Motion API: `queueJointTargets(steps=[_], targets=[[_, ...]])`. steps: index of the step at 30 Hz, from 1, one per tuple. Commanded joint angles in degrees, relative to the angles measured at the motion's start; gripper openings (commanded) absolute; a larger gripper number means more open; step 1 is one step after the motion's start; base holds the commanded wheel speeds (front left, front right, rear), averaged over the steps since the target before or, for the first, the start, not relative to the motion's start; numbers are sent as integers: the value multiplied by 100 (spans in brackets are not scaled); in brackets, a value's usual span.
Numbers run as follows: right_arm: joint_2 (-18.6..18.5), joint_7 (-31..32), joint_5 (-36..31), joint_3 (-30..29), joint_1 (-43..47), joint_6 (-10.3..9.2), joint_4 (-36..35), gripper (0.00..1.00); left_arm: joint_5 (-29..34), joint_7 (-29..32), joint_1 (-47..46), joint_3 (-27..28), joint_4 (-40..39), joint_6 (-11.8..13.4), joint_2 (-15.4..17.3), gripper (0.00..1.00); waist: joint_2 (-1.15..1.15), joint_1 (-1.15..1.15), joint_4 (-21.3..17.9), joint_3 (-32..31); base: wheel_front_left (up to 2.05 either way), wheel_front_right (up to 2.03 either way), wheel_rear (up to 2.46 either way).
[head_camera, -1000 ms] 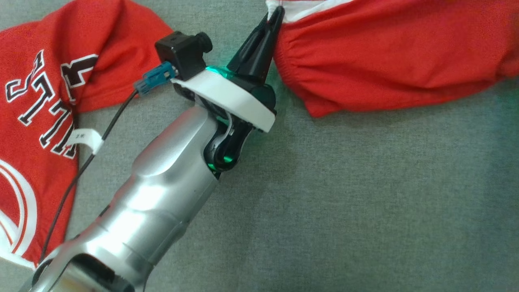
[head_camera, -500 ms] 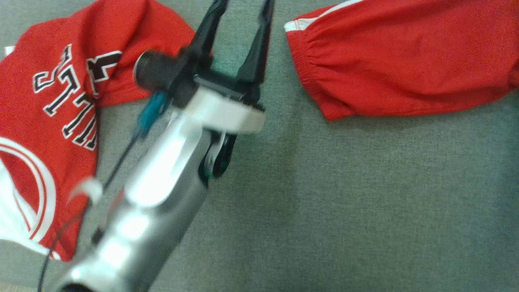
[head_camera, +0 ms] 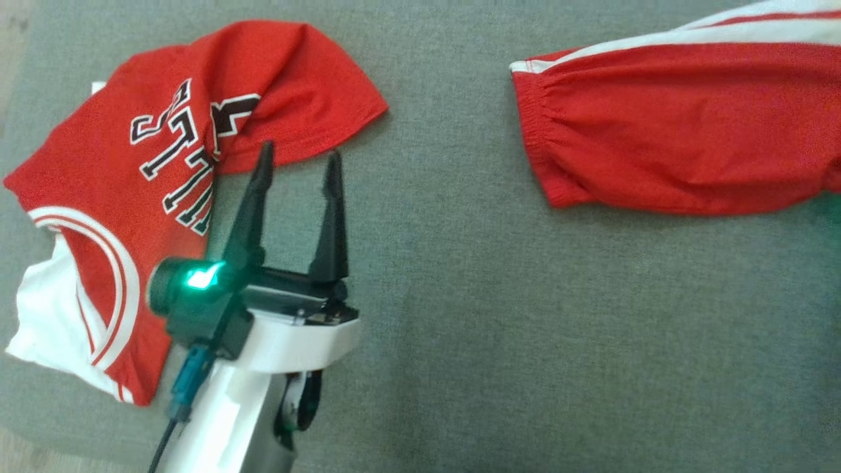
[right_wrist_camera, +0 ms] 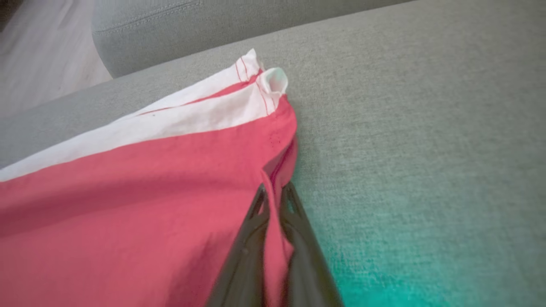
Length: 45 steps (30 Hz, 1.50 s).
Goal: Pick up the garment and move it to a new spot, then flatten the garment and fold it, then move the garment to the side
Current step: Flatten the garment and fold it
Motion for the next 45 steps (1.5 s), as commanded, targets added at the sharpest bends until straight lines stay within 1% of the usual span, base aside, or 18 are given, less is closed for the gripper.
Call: queueJointTargets(steps=[1, 3, 6, 10, 11, 14, 16, 19, 24, 27, 28, 29, 31, 32, 35, 40, 42, 45], targets=[[-64, -43, -39, 1, 147, 37, -100, 0, 78, -23, 2, 239, -232, -15, 45, 100, 0, 1, -61, -85, 0, 0, 0], [-119, -203, -112, -203, 217, 37, -77, 0, 220, -23, 111, 396, -340, -77, 0, 100, 0, 1, -174, -201, 0, 0, 0], [-325, -296, -256, -447, 335, 37, -72, 0, 384, -23, 172, 493, -390, -142, -28, 100, 0, 1, -290, -308, 0, 0, 0], [-466, -328, -303, -741, 450, 37, -269, 0, 463, -23, 263, 631, -369, -196, -68, 100, 0, 1, -441, -418, 0, 0, 0], [-466, -328, -303, -741, 450, 37, -269, 0, 463, -23, 263, 631, -369, -196, -68, 100, 0, 1, -441, -418, 0, 0, 0], [-339, -335, -215, -707, 430, 37, -695, 0, 476, -23, 337, 715, -349, -255, -95, 100, 0, 1, -561, -489, 0, 0, 0], [-180, -291, -91, -549, 392, 37, -1071, 0, 486, -23, 383, 745, -332, -292, -113, 100, 0, 1, -628, -533, 0, 0, 0], [122, -160, 146, -155, 331, 37, -1702, 0, 504, -24, 432, 764, -297, -349, -133, 100, 0, 1, -696, -599, 0, 0, 0], [702, 176, 518, 843, 287, 37, -2508, 0, 543, -24, 450, 782, -224, -416, -156, 100, 0, 1, -725, -691, 0, 0, 0], [1102, 252, 567, 1499, 362, 37, -2648, 0, 547, -24, 433, 782, -187, -452, -166, 100, 0, 1, -699, -731, 0, 0, 0], [1242, 243, 572, 1715, 397, 37, -2612, 43, 543, -24, 431, 775, -172, -461, -169, 100, 0, 1, -677, -751, 0, 0, 0], [1389, 215, 601, 1913, 440, 37, -2548, 100, 534, -24, 432, 765, -158, -466, -172, 100, 0, 1, -650, -773, 0, 0, 0], [1596, 129, 609, 2221, 563, 37, -2404, 100, 516, -24, 451, 732, -126, -470, -177, 100, 0, 1, -587, -829, 0, 0, 0], [1629, 28, 587, 2315, 615, 37, -2363, 100, 505, -24, 467, 714, -112, -466, -179, 100, 0, 1, -553, -867, 0, 0, 0], [1570, -507, 428, 2296, 807, 37, -2331, 100, 490, -24, 566, 708, -100, -399, -183, 100, 0, 1, -471, -1033, 0, 0, 0], [1329, -1986, 49, 1946, 1393, 37, -2407, 100, 478, -24, 913, 867, -65, -236, -185, 100, 0, 1, -462, -1453, 0, 0, 0], [1313, -2659, 9, 1788, 1725, 37, -2353, 100, 492, -24, 1099, 969, -38, -179, -186, 100, 0, 1, -483, -1655, 0, 0, 0], [1321, -3588, -43, 1716, 2283, 37, -2145, 100, 524, -24, 1402, 1128, 33, -107, -186, 100, 0, 1, -524, -2008, 0, 0, 0]])
